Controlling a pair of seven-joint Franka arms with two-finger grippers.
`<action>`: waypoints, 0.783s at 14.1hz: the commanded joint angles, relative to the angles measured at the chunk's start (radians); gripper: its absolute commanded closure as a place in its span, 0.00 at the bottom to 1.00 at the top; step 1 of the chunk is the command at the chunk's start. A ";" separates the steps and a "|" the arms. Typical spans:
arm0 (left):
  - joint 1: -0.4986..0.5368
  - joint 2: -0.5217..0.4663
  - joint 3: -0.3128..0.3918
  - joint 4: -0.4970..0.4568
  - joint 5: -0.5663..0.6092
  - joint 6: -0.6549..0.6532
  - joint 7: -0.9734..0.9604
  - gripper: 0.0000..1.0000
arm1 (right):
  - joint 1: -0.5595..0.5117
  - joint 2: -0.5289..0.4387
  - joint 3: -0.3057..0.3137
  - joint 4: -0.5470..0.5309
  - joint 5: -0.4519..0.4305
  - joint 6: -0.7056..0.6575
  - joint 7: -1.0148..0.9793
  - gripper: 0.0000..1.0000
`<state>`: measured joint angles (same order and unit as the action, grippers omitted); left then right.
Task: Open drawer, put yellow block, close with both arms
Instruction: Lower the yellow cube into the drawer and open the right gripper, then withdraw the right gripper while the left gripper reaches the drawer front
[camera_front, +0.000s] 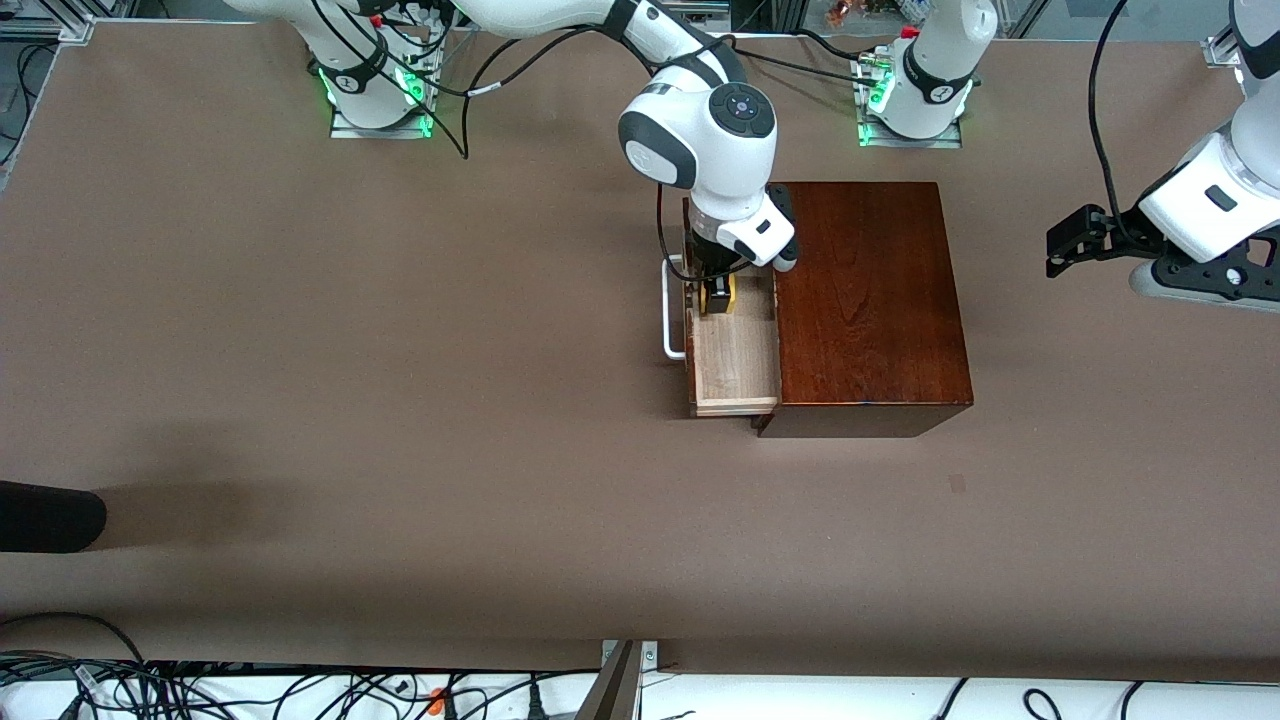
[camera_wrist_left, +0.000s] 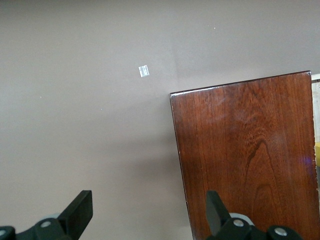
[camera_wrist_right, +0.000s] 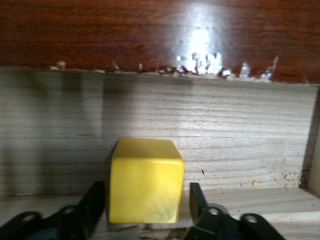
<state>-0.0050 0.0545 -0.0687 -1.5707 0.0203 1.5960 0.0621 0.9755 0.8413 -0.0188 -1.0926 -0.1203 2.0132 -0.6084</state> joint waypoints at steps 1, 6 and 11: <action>0.013 -0.010 0.003 0.004 -0.025 -0.011 -0.002 0.00 | 0.000 -0.054 -0.001 0.005 -0.002 -0.040 -0.010 0.00; 0.017 -0.012 -0.006 0.008 -0.026 -0.019 -0.001 0.00 | -0.096 -0.235 -0.016 0.057 0.017 -0.208 0.001 0.00; 0.017 -0.005 -0.005 0.021 -0.028 -0.019 0.001 0.00 | -0.346 -0.350 -0.082 0.047 0.146 -0.272 0.039 0.00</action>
<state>0.0029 0.0497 -0.0687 -1.5693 0.0202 1.5930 0.0617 0.6829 0.5235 -0.0732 -1.0133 -0.0104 1.7592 -0.5978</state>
